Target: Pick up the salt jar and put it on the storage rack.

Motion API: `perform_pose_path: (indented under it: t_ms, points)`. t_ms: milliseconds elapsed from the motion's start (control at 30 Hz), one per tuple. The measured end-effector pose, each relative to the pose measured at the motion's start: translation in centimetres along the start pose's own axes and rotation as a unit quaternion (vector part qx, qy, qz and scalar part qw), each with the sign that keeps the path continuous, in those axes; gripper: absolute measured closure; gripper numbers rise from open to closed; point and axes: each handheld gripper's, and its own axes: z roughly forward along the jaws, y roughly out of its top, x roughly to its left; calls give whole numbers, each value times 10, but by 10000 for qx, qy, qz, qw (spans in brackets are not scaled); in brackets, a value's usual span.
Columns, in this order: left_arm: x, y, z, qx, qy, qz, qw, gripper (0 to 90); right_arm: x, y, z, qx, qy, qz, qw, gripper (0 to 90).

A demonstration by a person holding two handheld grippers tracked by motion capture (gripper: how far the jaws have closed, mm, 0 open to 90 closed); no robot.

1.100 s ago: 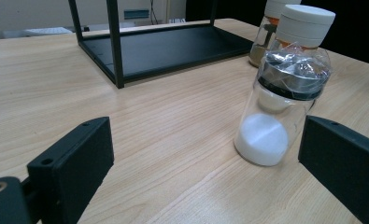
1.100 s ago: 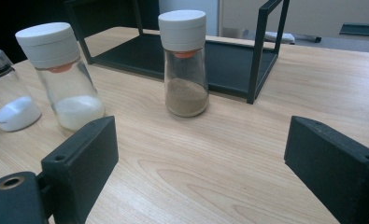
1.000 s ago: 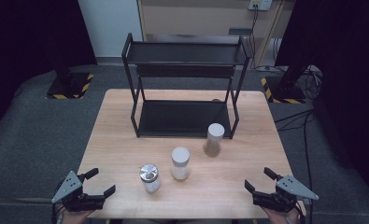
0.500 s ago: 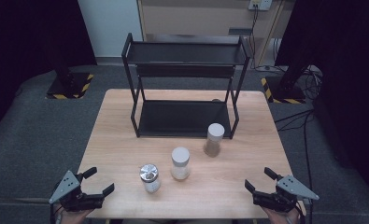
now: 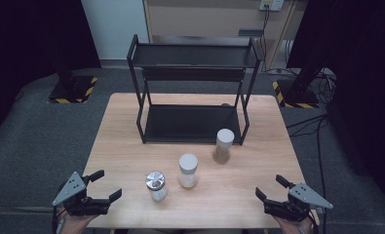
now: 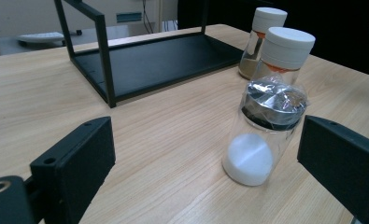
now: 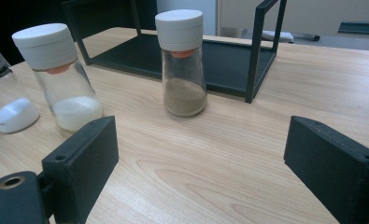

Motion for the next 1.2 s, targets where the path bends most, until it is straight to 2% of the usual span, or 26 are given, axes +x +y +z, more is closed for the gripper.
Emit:
perform_pose_path:
  t_ms: [367,600,933,1200]
  points:
    - [0,16,16,108,-280,103,9995,33,0,0,0,1,6,8,10000,102]
    - [-5,24,35,184,-550,200,9981,36,-1,0,0,4,13,14,10000,102]
    - [-7,26,65,346,-829,239,9957,39,-1,0,0,7,8,28,10000,103]
    - [-7,24,80,404,-933,206,9946,40,-1,0,0,4,21,39,10000,103]
